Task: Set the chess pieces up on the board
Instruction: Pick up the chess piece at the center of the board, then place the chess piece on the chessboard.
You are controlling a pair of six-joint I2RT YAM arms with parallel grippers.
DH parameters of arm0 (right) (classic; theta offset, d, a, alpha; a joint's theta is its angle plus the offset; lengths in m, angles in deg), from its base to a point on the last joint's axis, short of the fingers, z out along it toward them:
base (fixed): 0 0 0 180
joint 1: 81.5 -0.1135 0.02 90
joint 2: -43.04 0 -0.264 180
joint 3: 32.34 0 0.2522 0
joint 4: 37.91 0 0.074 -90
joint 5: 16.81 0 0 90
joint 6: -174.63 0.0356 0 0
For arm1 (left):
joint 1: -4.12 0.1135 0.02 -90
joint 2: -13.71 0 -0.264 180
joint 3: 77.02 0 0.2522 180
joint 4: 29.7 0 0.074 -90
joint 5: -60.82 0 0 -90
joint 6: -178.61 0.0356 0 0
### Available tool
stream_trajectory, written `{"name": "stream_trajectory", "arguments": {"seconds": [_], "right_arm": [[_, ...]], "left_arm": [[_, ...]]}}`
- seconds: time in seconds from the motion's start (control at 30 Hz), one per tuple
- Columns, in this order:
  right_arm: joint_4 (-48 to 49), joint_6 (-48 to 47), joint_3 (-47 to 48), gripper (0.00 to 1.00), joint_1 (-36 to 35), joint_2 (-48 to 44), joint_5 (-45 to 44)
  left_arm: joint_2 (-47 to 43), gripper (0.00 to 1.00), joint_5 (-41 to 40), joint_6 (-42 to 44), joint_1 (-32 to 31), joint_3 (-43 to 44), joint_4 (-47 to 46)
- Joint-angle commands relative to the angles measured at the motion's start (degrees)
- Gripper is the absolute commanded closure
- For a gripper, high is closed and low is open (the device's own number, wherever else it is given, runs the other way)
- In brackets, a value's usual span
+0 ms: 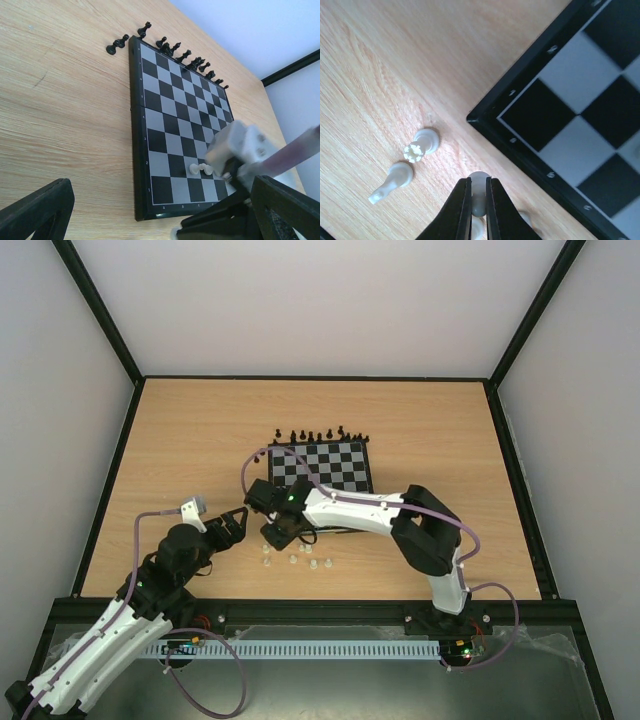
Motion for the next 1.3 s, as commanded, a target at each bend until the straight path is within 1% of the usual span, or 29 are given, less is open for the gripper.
{"name": "stream_trajectory", "arguments": {"seconds": [0.0, 0.2, 0.43, 0.73, 1.2, 1.27], "right_arm": [[-4.45, -0.65, 2.4, 0.94, 2.3, -4.15, -2.26], [-4.98, -0.87, 3.55, 0.94, 6.13, -3.47, -4.1], [-4.65, -0.64, 5.58, 0.93, 8.45, 0.59, -5.27], [-4.14, -0.99, 5.67, 0.91, 9.02, 3.61, -4.18], [-3.44, -1.26, 5.73, 0.89, 9.38, 4.94, -3.98], [-3.24, -1.35, 5.72, 0.88, 9.42, 5.01, -4.01]], "left_arm": [[-0.67, 0.0, -0.35, -0.12, 0.35, 1.37, 0.37], [-0.59, 0.0, -0.26, -0.04, 0.35, 1.14, 0.3], [-0.49, 0.0, -0.18, 0.04, 0.34, 1.05, 0.22], [-0.49, 0.0, 0.0, 0.05, 0.37, 0.98, 0.13], [-0.4, 0.0, -0.12, 0.05, 0.35, 0.89, 0.09], [-0.4, 0.0, -0.08, 0.06, 0.35, 0.88, 0.13]]}}
